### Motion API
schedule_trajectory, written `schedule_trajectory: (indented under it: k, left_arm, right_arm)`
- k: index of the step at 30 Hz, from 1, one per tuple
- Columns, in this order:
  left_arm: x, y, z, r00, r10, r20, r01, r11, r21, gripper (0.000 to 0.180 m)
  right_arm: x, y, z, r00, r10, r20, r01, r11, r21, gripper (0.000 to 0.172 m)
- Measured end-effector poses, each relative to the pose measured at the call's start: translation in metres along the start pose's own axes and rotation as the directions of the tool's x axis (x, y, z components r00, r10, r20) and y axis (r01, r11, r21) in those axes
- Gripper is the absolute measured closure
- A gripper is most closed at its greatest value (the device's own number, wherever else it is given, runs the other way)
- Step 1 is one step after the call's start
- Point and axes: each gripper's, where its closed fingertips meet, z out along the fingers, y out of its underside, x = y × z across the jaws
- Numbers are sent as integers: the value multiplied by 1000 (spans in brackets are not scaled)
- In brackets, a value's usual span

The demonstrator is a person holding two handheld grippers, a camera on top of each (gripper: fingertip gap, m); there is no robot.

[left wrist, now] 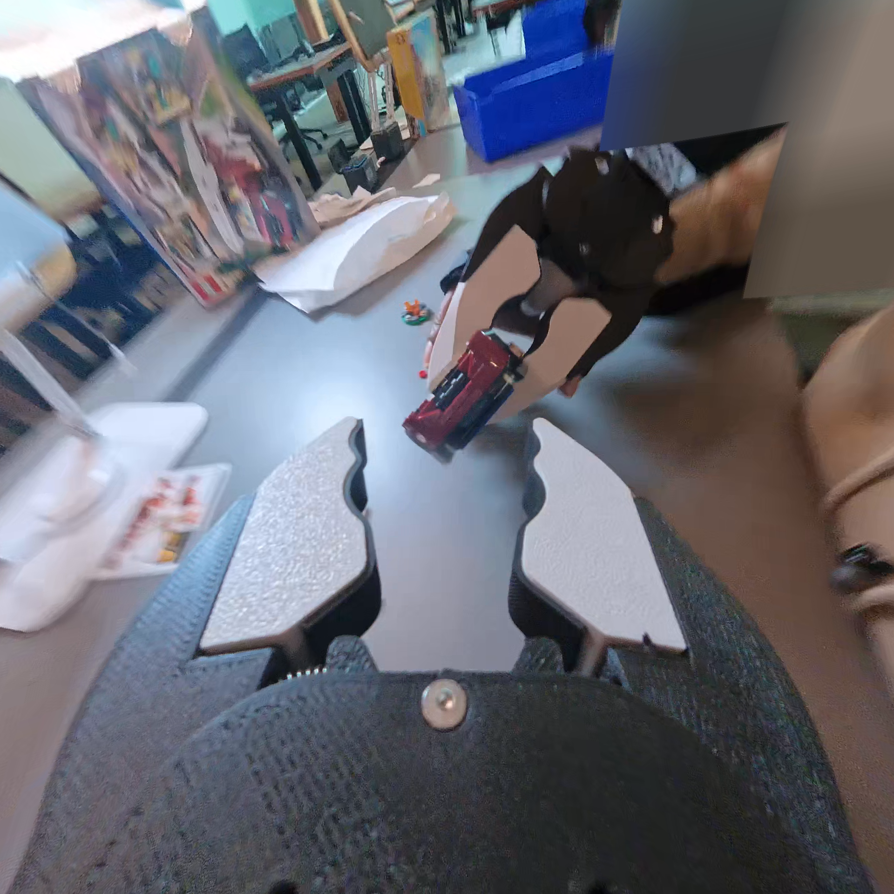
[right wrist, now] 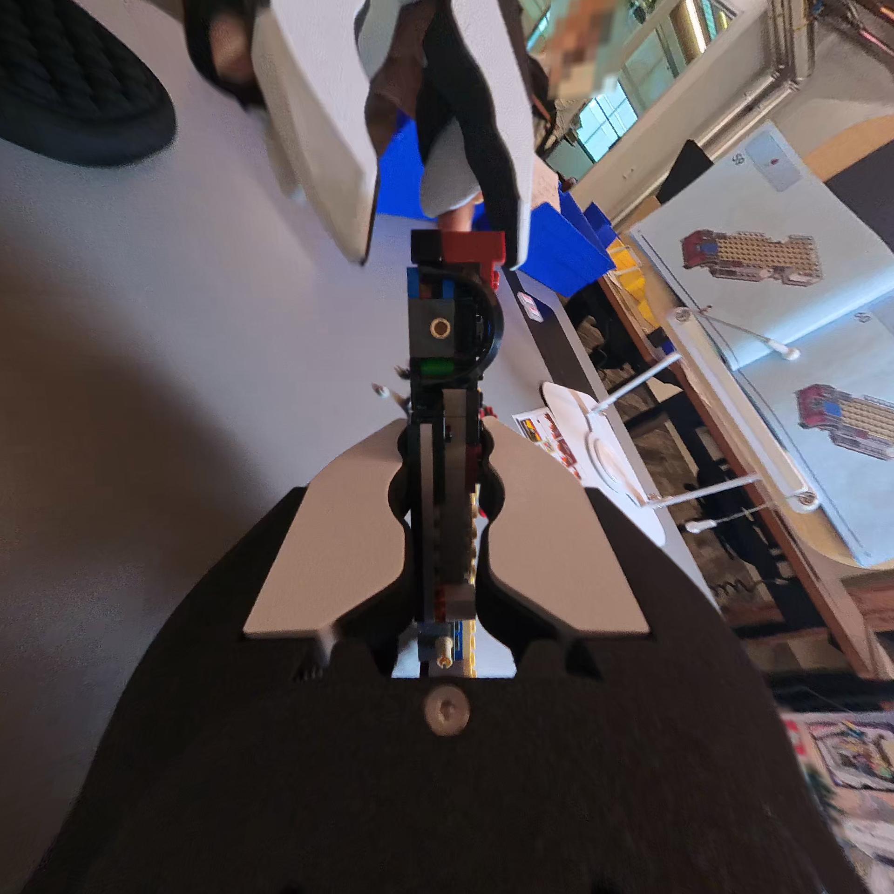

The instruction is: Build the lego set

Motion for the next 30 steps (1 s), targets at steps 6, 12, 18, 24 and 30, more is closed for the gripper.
schedule_trajectory:
  k: [6, 12, 18, 24, 30]
  left_arm:
    - [7, 24, 15, 834, -542, -103, 543, 839, -20, 104]
    - [17, 41, 27, 881, -464, -90, 458, 885, -79, 117]
    - [21, 50, 21, 987, -120, -107, 109, 989, -101, 118]
    - [26, 67, 23, 987, 67, -143, -86, 987, -132, 118]
    - [23, 82, 25, 987, 69, -142, -94, 980, -175, 118]
  right_arm:
    - [-5, 10, 10, 968, -239, -81, 227, 964, -135, 148]
    - [-17, 14, 14, 925, -370, -82, 354, 920, -167, 148]
    - [-38, 5, 1, 962, -43, 271, 73, 992, -103, 115]
    - [-36, 27, -4, 831, 156, 534, -16, 966, -258, 98]
    - [-50, 46, 11, 745, 133, 653, 140, 927, -348, 101]
